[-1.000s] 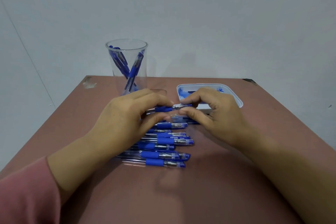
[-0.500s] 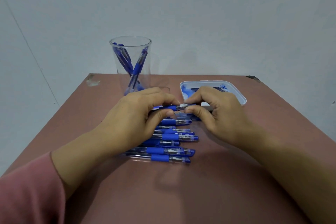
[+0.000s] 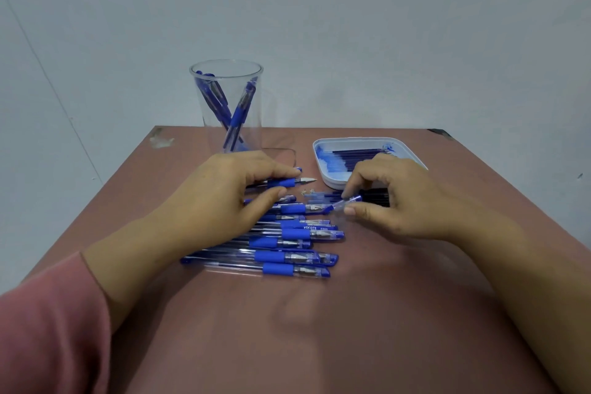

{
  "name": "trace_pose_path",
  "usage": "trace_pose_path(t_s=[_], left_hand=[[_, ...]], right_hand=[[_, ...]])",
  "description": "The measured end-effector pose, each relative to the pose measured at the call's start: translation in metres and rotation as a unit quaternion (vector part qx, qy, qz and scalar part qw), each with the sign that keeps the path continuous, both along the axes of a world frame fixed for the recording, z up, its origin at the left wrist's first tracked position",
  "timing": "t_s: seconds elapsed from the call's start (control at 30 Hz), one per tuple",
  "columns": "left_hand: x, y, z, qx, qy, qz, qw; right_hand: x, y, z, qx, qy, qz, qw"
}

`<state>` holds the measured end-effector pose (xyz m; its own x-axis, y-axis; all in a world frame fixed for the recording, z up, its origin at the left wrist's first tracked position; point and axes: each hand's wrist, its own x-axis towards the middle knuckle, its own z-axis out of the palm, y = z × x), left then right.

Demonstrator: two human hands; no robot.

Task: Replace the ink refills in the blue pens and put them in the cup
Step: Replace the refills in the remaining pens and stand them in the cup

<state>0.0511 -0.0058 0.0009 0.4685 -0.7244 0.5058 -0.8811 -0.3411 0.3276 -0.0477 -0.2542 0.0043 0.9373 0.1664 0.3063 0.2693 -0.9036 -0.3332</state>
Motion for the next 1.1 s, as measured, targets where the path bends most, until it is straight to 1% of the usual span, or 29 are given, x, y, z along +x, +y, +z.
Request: trace_pose_path(t_s=[0.17, 0.3, 0.37, 0.47, 0.53, 0.67, 0.8, 1.1], left_hand=[[0.001, 0.000, 0.001, -0.009, 0.001, -0.017, 1.000], [-0.001, 0.000, 0.001, -0.032, -0.004, -0.016, 0.999], [-0.002, 0.000, 0.001, -0.041, -0.006, -0.017, 0.999], [-0.003, -0.001, 0.000, -0.060, -0.015, -0.028, 0.998], [-0.004, -0.001, 0.000, -0.070, -0.025, -0.034, 0.997], [-0.005, -0.002, -0.002, -0.084, -0.043, -0.052, 0.994], [-0.005, -0.004, -0.005, -0.084, -0.053, -0.059, 0.993], [-0.004, -0.004, -0.006, -0.074, -0.045, -0.032, 0.996]], right_hand=[[-0.005, 0.000, 0.004, -0.020, 0.081, -0.007, 0.997], [-0.006, 0.002, 0.005, -0.014, 0.088, -0.005, 0.996], [-0.005, 0.002, 0.005, 0.015, 0.059, 0.000, 0.998], [-0.005, 0.006, 0.005, 0.073, -0.052, 0.000, 0.996], [-0.003, 0.014, 0.005, 0.087, -0.091, 0.005, 0.992], [0.001, 0.033, 0.000, 0.139, -0.076, 0.012, 0.987], [0.005, 0.041, -0.006, 0.168, -0.076, 0.007, 0.983], [0.001, 0.044, -0.004, 0.181, -0.107, 0.021, 0.977]])
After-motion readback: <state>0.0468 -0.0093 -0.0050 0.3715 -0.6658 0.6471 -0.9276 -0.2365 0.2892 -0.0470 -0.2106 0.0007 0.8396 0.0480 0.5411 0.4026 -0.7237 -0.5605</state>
